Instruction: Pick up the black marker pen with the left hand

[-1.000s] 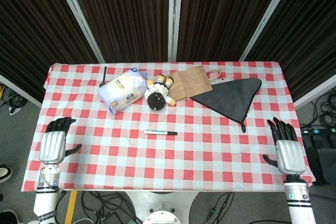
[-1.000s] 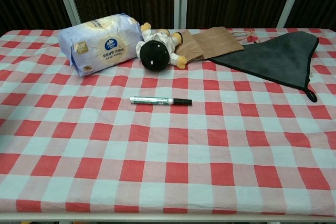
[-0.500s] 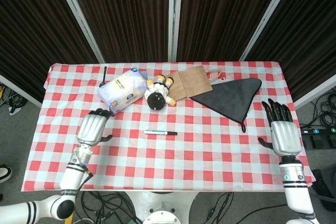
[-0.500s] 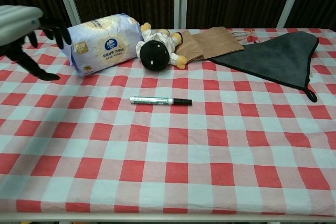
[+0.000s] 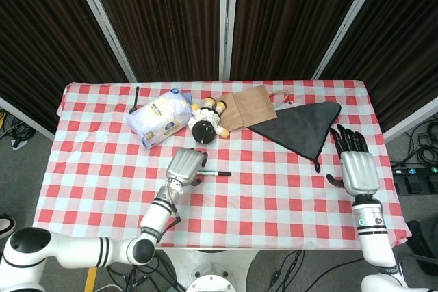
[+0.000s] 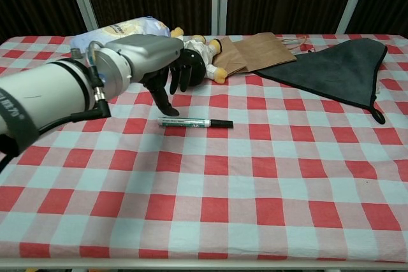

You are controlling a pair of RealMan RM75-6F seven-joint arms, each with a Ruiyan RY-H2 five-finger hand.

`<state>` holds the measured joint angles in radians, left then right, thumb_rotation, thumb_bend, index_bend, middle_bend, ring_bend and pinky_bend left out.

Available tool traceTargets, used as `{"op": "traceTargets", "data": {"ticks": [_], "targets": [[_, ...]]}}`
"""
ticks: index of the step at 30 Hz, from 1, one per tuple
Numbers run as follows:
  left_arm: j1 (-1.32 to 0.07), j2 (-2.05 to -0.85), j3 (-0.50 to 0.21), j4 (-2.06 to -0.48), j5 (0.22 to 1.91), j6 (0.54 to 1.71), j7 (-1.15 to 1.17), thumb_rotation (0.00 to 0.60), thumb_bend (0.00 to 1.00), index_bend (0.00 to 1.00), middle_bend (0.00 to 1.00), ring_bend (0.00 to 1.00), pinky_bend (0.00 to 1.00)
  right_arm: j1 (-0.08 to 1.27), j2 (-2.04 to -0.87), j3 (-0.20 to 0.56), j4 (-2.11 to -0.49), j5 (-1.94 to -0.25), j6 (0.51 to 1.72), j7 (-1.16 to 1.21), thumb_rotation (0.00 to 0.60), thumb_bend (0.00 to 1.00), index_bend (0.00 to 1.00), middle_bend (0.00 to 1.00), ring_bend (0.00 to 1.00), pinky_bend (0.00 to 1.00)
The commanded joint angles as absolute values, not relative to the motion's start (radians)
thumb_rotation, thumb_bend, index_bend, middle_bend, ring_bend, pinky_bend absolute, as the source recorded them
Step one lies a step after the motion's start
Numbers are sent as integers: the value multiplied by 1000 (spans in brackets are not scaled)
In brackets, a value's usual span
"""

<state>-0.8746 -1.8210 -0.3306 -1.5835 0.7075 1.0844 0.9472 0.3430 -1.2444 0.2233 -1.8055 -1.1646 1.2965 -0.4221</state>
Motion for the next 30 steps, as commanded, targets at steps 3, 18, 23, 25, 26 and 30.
{"op": "traceTargets", "data": {"ticks": [3,18,23,25,26,30], "targets": [[-964,-1890,-355,-1512,570,1109,1049,600,190,505,515,477,596,344,-1242,217,-1801,-1160,1298,-419,600,0,0,0,0,0],[-1058,-1958,-346,-1379,425,1112,1096,600,192,472,506,474,602,335,-1228,200,-1774,-1163,1300,-365,600,0,0,0,0,0],[-1074,-1968,-327,-1356,416,1106,1103,600,192,470,507,474,602,337,-1230,197,-1765,-1162,1296,-351,600,0,0,0,0,0],[-1079,-1974,-318,-1340,424,1106,1105,600,192,472,508,473,601,337,-1230,195,-1763,-1164,1295,-348,600,0,0,0,0,0],[-1083,-1979,-311,-1329,432,1107,1104,600,192,472,508,474,601,337,-1231,193,-1762,-1166,1295,-347,600,0,0,0,0,0],[-1087,-1992,-291,-1297,449,1100,1100,600,192,476,510,474,601,335,-1230,191,-1757,-1168,1298,-338,600,0,0,0,0,0]]}}
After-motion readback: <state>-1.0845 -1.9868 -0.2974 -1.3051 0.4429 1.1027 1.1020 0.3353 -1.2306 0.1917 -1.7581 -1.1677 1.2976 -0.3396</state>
